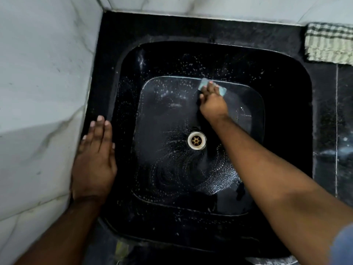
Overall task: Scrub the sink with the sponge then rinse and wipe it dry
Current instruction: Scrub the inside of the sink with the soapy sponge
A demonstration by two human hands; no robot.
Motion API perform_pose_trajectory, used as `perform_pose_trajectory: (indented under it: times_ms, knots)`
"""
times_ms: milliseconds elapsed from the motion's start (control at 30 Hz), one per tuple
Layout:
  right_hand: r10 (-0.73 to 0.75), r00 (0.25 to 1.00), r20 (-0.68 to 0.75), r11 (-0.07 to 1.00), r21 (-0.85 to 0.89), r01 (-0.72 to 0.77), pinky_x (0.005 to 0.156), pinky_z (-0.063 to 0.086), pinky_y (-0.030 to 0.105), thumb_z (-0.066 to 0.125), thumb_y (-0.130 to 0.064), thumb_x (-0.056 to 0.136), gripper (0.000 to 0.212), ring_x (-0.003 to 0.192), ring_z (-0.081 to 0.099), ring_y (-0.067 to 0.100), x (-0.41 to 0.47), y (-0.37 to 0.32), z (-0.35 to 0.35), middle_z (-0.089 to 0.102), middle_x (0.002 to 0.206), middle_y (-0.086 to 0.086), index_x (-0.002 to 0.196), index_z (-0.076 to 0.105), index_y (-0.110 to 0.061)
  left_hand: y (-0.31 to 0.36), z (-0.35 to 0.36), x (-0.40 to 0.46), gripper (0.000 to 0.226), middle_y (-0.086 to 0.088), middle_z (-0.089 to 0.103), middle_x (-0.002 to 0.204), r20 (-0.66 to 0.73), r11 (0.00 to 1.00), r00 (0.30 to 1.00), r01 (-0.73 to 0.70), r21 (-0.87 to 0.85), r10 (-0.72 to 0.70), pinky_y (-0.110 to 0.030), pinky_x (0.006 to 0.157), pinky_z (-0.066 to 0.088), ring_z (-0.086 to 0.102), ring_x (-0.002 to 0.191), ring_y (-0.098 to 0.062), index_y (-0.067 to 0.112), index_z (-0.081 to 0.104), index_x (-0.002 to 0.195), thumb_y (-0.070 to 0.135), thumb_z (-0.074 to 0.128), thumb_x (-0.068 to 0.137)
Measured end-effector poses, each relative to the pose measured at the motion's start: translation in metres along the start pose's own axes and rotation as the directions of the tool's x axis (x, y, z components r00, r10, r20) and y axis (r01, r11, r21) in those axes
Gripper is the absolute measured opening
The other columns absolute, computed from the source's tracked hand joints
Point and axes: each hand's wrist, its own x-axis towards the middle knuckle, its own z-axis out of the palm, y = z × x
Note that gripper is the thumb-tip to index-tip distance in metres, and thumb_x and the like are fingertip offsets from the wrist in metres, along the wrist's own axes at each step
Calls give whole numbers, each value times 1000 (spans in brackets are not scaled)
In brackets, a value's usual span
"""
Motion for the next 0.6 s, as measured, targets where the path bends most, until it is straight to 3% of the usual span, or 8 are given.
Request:
perform_pose_trajectory:
  times_ms: [100,167,267,367,433,533,600]
  knots:
    - [-185,976,110,982,-11,188,121,25,41,32,-20,106,49,153,5,23,-14,-18,14,7,166,1,154,31,-17,2,0,-1,59,-12,25,163,-7,1000,1000,9,-19,-9,-48,118,26,25,150,-30,4,32,153,16,37,95]
    - [-249,960,130,968,-3,252,119,30,40,37,-19,105,46,152,12,19,-47,-13,22,14,165,-2,152,38,-19,0,0,0,59,-12,26,163,-9,1000,1000,9,-21,-9,-48,117,27,26,150,-30,4,33,153,16,37,95]
    - [-167,986,29,985,-31,167,112,39,43,40,-18,105,48,149,23,18,-91,23,16,17,164,-5,152,36,-24,0,0,1,59,-11,26,163,-14,1000,1000,6,-30,-7,-48,116,28,26,149,-30,4,34,153,17,37,95]
    - [-9,997,-72,1000,-6,8,116,26,38,38,-16,105,48,148,27,27,-75,45,-3,20,164,4,153,35,-18,-1,0,0,59,-10,25,163,-14,1000,1000,7,-26,-7,-47,117,27,26,150,-29,4,34,153,16,37,96]
    - [49,995,-90,999,0,-49,120,20,35,36,-18,105,47,150,20,29,-39,33,-13,20,163,11,151,37,-11,-1,1,0,59,-10,25,164,-10,1000,1000,4,-23,-5,-47,117,28,25,150,-29,4,34,153,17,37,96]
    - [3,1000,-1,999,-44,-3,119,27,39,33,-22,106,50,151,15,27,-2,1,-14,12,165,8,154,29,-12,-2,1,-1,59,-10,25,163,-5,1000,1000,14,-20,-14,-48,117,28,25,150,-29,4,33,153,17,37,95]
    - [-92,992,83,992,-79,99,114,37,39,34,-19,106,48,149,24,23,-10,-10,-11,16,165,6,154,31,-13,-1,0,0,60,-11,26,163,-8,1000,1000,12,-18,-12,-49,117,28,26,150,-29,5,34,153,17,37,95]
